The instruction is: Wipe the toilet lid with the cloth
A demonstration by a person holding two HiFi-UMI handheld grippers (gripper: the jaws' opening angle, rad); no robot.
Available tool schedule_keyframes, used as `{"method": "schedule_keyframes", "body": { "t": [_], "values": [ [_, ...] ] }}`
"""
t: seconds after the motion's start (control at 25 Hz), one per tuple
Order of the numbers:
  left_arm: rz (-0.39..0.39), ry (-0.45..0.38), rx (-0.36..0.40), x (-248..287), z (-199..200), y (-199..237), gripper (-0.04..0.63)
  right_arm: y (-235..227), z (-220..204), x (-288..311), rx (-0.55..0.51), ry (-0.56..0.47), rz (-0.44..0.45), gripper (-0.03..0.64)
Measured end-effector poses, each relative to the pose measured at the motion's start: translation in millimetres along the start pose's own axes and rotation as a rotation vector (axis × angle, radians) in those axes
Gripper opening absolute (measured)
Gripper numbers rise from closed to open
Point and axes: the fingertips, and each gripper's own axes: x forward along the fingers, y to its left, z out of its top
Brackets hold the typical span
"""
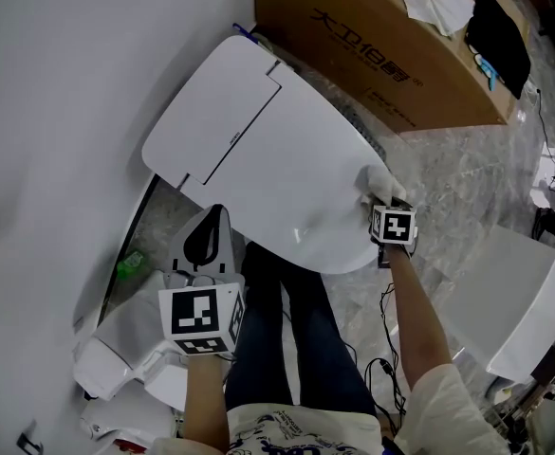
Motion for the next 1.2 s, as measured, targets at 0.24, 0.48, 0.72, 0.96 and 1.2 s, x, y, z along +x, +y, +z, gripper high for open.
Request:
{"method": "schedule_keyframes", "body": {
  "t": [0.24,0.48,0.72,0.96,1.2],
  "values": [
    [-0.002,-0.006,0.006,-4,3,-1,0.009,-12,-36,-7,0.072,0.037,-0.038,0.106],
    [-0.002,-0.017,0.012,-6,8,-2,0.009,-16,-64,-13,0.141,0.073,-0.073,0.106],
    [-0.004,-0.019,0.009,-9,8,-8,0.009,-17,-86,-17,0.222,0.110,-0.105,0.106],
    [0.003,-0.022,0.000,-13,8,-5,0.009,-8,-110,-26,0.441,0.149,-0.193,0.104],
    [0.027,-0.020,-0.032,-16,2,6,0.009,17,-115,-29,0.541,0.211,-0.254,0.101]
  ]
}}
